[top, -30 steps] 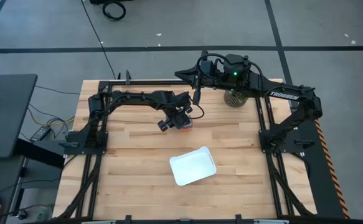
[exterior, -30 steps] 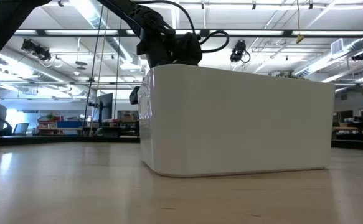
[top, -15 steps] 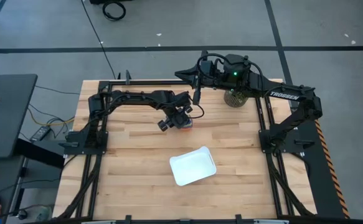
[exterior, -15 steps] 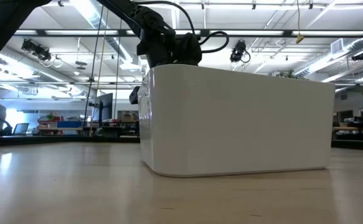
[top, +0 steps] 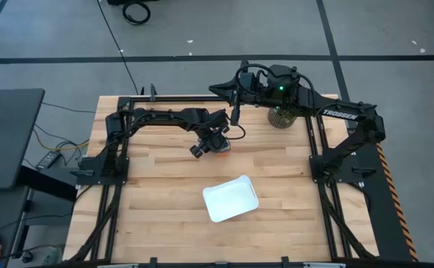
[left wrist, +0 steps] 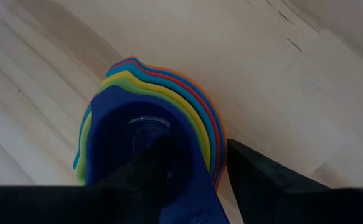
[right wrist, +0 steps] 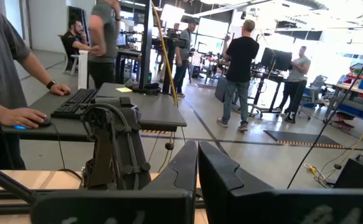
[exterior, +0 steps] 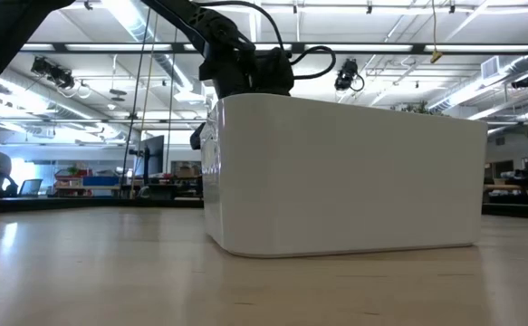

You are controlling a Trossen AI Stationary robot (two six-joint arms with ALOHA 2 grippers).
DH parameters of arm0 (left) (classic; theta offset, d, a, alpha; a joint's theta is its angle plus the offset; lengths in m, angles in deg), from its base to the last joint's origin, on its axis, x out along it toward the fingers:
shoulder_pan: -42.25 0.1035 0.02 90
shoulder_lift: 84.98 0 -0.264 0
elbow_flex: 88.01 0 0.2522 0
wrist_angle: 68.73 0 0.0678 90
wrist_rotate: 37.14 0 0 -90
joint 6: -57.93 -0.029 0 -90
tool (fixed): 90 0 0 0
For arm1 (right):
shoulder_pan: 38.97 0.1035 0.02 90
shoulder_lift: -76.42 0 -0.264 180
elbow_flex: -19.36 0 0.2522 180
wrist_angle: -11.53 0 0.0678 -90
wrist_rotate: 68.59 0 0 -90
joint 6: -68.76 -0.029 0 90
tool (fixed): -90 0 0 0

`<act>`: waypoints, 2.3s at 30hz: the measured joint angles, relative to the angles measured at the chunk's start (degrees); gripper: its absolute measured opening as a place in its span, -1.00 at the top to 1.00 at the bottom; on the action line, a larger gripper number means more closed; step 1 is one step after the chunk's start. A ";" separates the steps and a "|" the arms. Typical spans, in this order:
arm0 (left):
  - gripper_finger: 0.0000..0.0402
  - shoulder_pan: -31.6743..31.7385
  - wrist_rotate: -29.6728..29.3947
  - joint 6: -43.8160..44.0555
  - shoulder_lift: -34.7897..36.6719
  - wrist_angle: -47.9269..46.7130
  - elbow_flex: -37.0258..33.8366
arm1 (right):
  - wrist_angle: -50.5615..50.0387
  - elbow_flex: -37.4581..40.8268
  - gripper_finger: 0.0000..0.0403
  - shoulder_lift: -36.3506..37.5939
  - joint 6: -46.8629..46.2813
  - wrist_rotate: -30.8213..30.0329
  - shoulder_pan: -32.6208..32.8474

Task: Nest measuring cups in basket
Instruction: Put the nested measuring cups into the white bin

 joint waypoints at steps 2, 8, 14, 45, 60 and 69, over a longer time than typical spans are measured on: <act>0.18 0.00 0.00 0.34 0.00 0.00 0.00 | 0.02 0.00 0.89 0.00 0.00 0.00 0.00; 0.18 -0.07 0.19 0.26 0.00 -0.01 0.00 | 0.01 0.00 0.89 0.00 0.00 0.01 0.01; 0.18 -0.13 0.22 0.12 0.00 -0.02 0.00 | -0.01 0.00 0.89 0.00 0.00 -0.02 -0.01; 0.29 -0.15 0.49 -0.20 0.02 -0.22 0.02 | -33.62 0.04 0.89 6.87 -4.25 -0.13 0.46; 0.54 -0.20 0.61 -0.10 0.04 -0.24 0.04 | -50.61 0.04 0.89 10.90 -6.53 -0.25 0.56; 0.55 -0.25 0.46 -0.12 0.13 -0.34 0.04 | -51.60 0.02 0.89 11.21 -7.07 -0.24 0.56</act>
